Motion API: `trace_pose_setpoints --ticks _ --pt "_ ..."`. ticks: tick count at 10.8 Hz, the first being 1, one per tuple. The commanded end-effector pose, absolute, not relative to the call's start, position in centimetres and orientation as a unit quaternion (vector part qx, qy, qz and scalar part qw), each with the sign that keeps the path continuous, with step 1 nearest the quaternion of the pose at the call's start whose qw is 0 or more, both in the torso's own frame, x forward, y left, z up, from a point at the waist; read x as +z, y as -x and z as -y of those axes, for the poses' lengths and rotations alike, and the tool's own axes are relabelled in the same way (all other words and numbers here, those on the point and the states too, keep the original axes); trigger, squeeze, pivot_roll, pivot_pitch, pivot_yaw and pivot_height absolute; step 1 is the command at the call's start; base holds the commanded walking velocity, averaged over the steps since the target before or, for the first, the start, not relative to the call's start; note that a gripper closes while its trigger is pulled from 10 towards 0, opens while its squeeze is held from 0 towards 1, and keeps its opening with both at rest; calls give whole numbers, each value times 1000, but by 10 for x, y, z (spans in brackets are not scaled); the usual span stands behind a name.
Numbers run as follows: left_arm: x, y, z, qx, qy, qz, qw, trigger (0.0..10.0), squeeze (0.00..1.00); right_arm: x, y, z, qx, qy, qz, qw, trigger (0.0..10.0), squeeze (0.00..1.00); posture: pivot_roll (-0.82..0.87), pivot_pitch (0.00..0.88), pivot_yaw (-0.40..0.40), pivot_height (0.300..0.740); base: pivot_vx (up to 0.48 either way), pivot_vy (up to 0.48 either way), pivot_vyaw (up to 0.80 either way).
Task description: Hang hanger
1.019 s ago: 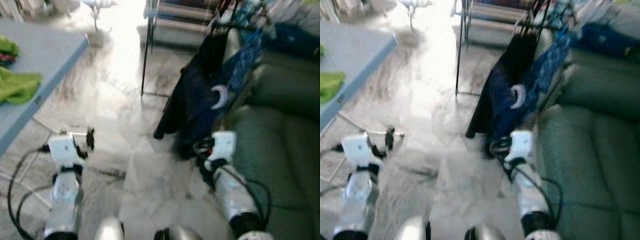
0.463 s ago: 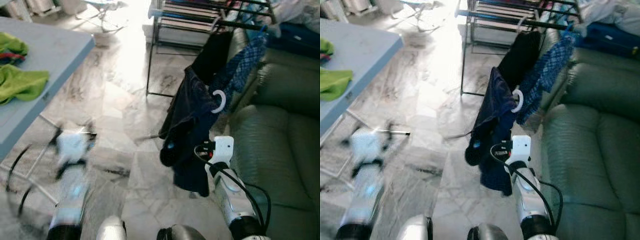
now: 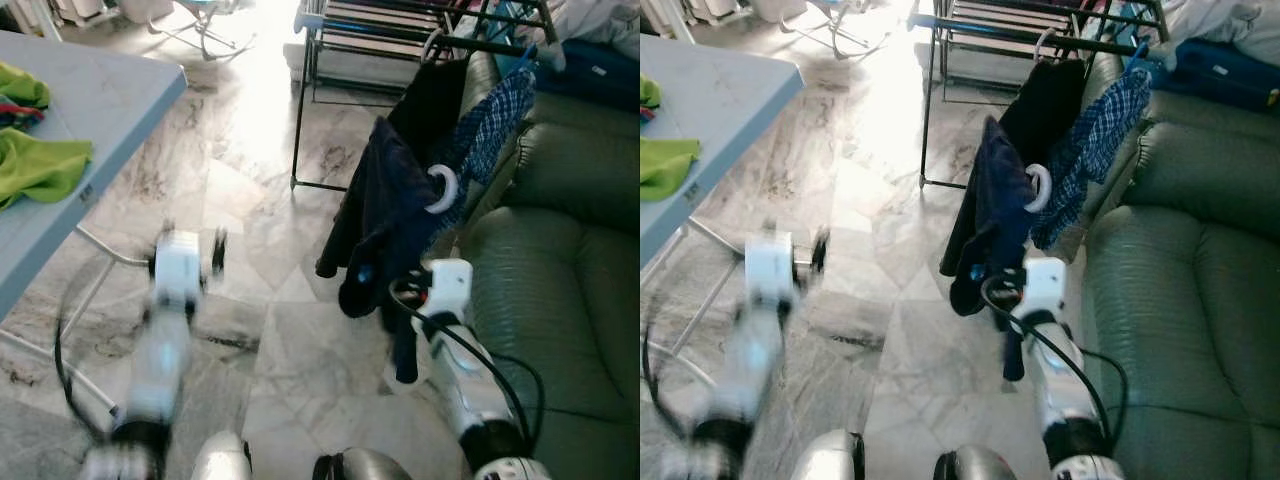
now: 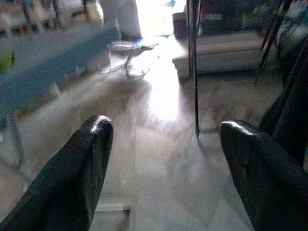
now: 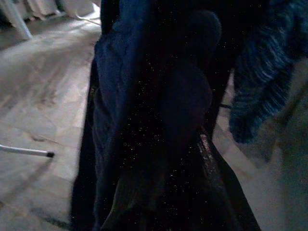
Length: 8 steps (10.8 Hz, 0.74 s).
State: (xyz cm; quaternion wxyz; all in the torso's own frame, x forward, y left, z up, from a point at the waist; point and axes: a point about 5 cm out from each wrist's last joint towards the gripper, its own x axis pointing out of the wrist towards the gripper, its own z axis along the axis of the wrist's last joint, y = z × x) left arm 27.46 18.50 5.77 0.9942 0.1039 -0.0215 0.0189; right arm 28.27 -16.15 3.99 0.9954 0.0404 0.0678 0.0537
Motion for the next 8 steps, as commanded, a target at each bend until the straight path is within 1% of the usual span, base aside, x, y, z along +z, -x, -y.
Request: trace_pose_setpoints --ticks 1,2,4,5,6,8 --pt "56 -262 -189 35 -100 29 994 10000 0 47 -279 172 36 -39 -41 998 10000 0 65 112 -86 740 0 0 0" --pt "47 -244 -196 41 -88 6 995 10000 0 47 -273 176 31 -37 -38 998 10000 0 73 124 -88 740 0 0 0" --pt "47 -229 -212 49 -96 -7 994 10000 0 45 -258 180 35 -23 -41 998 10000 0 78 128 -85 740 0 0 0" --pt "51 -233 -219 62 -95 -8 993 10000 0 43 -251 180 52 1 -41 998 10000 0 72 132 -81 740 0 0 0" --pt "53 -235 -218 63 -92 -9 994 10000 0 43 -250 182 45 4 -41 998 10000 0 66 132 -78 740 0 0 0" --pt "54 -238 -212 51 -85 -12 995 10000 0 47 -254 183 36 -2 -39 999 10000 0 58 130 -74 740 0 375 0"
